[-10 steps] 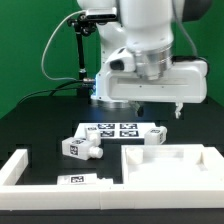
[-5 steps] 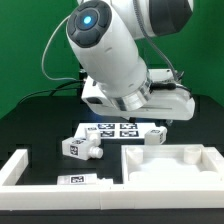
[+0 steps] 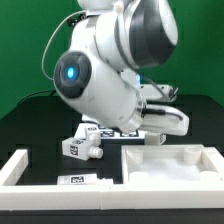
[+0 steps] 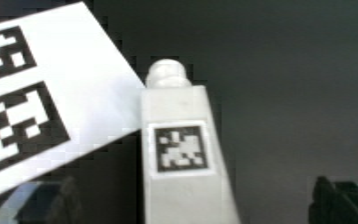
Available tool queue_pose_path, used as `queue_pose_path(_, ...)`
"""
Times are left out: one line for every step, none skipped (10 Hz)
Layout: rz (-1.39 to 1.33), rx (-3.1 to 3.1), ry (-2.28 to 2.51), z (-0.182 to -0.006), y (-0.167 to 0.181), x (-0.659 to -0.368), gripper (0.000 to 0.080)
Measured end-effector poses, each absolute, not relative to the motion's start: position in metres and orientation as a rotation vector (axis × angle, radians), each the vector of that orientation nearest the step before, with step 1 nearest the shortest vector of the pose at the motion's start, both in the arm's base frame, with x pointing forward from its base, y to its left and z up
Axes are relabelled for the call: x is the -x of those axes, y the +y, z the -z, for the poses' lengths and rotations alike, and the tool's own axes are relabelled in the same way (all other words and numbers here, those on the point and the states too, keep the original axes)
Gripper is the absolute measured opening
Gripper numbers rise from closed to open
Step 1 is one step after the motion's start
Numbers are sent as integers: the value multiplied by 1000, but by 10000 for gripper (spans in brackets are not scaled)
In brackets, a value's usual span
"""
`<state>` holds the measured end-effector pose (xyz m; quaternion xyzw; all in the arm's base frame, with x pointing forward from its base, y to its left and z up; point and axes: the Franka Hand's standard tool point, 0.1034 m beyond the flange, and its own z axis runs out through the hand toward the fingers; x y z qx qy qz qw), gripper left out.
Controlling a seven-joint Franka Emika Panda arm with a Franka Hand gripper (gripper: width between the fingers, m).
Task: Assemble one leg
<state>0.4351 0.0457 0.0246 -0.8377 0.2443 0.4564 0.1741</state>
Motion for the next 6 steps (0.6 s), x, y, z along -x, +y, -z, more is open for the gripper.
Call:
queue_pose_path(-1278,2385,691,-26,46,-439,649)
queue_pose_path(-1274,2387,690,-27,46,-440,649)
queue_pose_path(-1278,2385,690,-26,46,-439,649)
queue_pose_path(-1280,2385,691,-25,46,-438,649)
queue_pose_path(-1278,2391,697,-19,47,-433,649)
queue_pose_path(-1287,2394,698,-15,50,-427,649)
